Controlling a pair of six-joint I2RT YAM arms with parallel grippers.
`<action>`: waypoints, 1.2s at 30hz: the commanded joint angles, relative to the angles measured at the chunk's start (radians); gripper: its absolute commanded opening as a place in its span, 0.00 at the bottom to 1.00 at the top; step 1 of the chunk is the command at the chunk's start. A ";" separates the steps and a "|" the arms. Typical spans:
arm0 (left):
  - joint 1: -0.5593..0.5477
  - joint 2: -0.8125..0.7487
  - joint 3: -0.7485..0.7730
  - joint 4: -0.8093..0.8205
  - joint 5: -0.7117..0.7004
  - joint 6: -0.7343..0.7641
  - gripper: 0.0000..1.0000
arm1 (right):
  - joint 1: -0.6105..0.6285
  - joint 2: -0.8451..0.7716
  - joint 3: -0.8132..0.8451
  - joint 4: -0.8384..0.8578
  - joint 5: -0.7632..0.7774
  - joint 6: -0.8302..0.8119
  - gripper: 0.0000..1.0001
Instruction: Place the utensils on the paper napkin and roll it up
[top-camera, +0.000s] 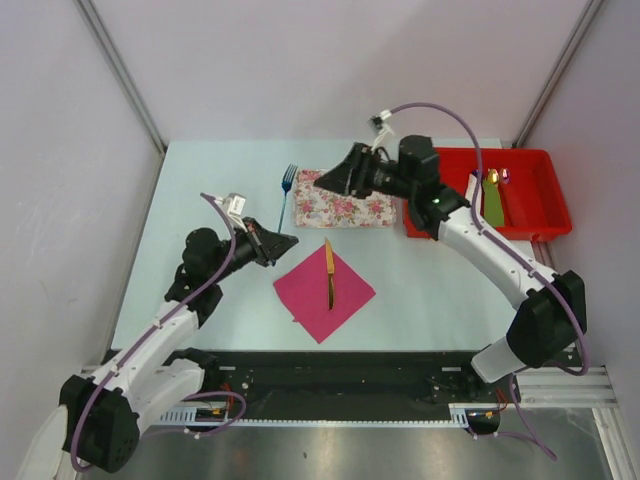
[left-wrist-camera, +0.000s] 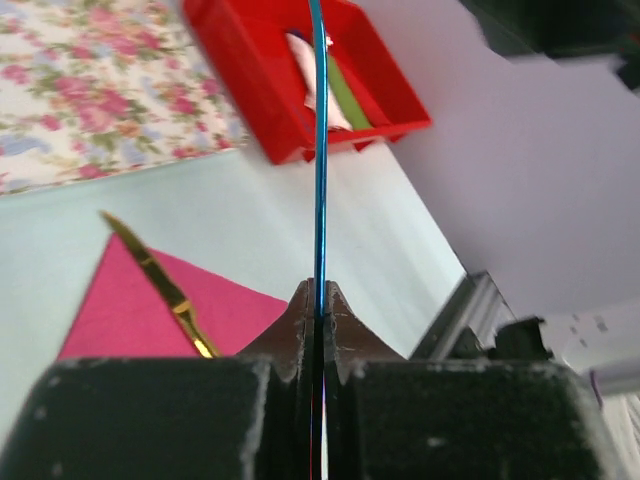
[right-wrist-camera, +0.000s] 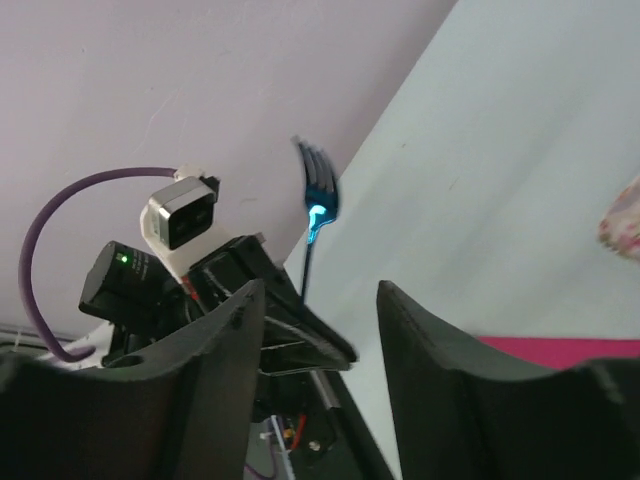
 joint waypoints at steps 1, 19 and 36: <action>-0.037 -0.004 0.063 -0.113 -0.186 0.019 0.00 | 0.151 0.027 0.133 -0.193 0.305 0.112 0.45; -0.078 -0.067 0.020 -0.145 -0.239 0.048 0.00 | 0.279 0.166 0.182 -0.217 0.448 0.154 0.36; -0.078 -0.079 -0.017 -0.116 -0.196 0.024 0.00 | 0.283 0.193 0.212 -0.162 0.449 0.131 0.36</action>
